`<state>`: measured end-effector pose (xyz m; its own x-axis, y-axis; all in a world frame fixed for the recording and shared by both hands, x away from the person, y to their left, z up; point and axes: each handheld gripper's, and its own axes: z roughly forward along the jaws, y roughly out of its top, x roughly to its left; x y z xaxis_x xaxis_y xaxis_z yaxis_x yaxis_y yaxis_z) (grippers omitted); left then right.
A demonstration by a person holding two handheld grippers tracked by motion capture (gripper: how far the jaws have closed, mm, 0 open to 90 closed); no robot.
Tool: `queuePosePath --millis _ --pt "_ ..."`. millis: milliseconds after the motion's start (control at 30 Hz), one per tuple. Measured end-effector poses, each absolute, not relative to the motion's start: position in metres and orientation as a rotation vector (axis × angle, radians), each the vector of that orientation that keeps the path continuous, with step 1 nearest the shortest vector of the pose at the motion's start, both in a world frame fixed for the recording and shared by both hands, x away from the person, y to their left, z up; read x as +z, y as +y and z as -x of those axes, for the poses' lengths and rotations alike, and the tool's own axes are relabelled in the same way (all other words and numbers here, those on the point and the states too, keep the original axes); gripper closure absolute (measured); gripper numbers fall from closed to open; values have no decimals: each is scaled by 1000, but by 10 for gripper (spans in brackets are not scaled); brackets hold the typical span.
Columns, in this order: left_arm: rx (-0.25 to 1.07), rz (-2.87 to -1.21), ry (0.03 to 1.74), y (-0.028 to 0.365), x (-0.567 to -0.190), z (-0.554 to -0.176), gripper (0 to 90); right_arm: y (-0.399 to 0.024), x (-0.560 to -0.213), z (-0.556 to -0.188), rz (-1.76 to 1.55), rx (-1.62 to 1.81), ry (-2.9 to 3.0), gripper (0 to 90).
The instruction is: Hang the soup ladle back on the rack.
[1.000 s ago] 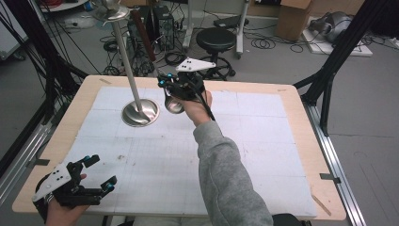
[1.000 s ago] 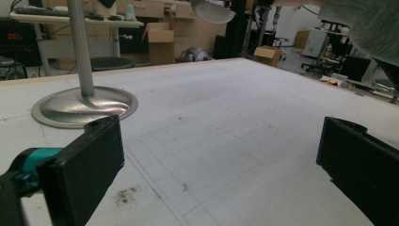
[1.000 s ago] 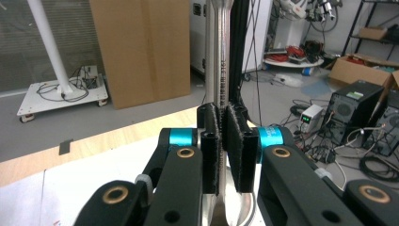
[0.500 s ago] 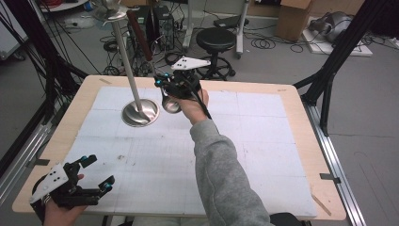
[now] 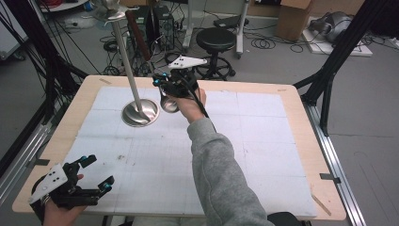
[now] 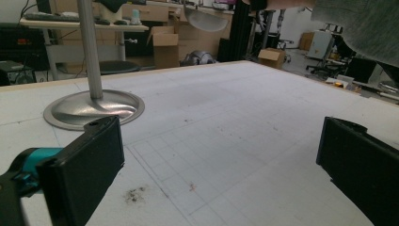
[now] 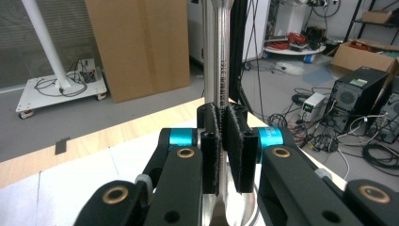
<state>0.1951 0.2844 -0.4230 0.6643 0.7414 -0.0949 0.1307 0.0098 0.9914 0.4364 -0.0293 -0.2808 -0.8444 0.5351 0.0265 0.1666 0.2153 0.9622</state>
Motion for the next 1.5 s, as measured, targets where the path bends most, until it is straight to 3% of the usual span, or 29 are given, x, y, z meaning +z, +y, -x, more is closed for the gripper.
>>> queuePosePath --millis 1500 --pt "555 -1518 760 285 -423 -194 18 -2 -284 -444 -671 1587 2194 839"
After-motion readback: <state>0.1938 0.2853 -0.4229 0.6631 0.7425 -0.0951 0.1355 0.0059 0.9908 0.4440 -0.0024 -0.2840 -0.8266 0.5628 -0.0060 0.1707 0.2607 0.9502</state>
